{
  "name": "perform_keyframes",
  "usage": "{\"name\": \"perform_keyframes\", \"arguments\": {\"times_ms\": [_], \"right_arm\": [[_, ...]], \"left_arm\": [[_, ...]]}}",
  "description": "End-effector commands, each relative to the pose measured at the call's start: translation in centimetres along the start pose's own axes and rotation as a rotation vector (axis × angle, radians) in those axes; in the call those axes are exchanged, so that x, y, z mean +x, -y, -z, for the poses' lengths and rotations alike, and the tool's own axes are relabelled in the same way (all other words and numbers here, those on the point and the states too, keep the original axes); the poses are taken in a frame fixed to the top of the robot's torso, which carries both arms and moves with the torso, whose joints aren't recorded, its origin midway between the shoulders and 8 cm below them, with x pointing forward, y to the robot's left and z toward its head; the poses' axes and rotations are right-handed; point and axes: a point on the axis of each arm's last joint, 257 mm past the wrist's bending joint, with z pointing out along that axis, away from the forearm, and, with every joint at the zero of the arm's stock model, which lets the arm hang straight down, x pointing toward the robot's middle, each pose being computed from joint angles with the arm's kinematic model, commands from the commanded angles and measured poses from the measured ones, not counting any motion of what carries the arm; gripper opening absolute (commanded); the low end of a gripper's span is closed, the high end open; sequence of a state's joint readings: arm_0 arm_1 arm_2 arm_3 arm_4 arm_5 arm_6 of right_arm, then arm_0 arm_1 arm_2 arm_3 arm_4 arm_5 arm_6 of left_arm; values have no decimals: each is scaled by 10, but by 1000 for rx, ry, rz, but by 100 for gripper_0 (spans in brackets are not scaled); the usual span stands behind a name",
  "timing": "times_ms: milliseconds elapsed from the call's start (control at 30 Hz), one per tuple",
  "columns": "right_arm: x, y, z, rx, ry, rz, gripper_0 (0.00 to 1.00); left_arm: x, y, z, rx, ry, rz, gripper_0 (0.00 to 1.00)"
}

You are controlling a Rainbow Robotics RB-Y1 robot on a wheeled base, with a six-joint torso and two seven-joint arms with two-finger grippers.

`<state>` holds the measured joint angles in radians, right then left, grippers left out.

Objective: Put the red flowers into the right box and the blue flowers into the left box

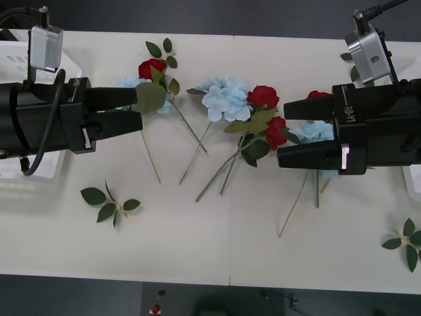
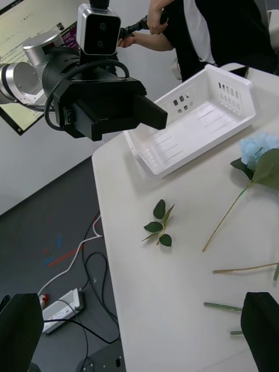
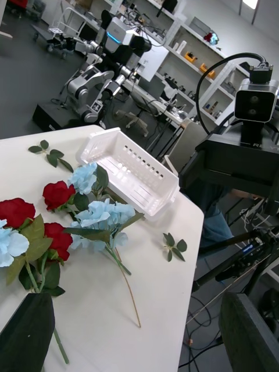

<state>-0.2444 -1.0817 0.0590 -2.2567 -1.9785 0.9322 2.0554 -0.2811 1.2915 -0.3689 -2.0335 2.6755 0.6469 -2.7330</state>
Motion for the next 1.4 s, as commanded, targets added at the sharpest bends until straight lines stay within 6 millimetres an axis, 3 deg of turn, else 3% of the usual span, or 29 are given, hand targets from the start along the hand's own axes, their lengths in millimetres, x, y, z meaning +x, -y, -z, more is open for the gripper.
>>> {"name": "perform_keyframes", "arguments": {"times_ms": [33,1133,1167,1300,1333,1400], "right_arm": [[2,-7,-2,-12,0,-1,100],[2,-7,-2,-12,0,-1,100],[26,-2,-4,-13,-28,-72,100],[23,7,1,-6,1,-184,100],[21,13,5,-2,13,-241,100],[21,27,12,24,18,-319,100]], "left_arm": [[-5,-1,7,-16,-19,0,83],[-5,-1,7,-16,-19,0,85],[-5,-1,7,-16,-19,0,85],[-5,-1,7,-16,-19,0,85],[31,-5,7,-23,-24,105,85],[34,-5,5,-19,-9,131,85]]}}
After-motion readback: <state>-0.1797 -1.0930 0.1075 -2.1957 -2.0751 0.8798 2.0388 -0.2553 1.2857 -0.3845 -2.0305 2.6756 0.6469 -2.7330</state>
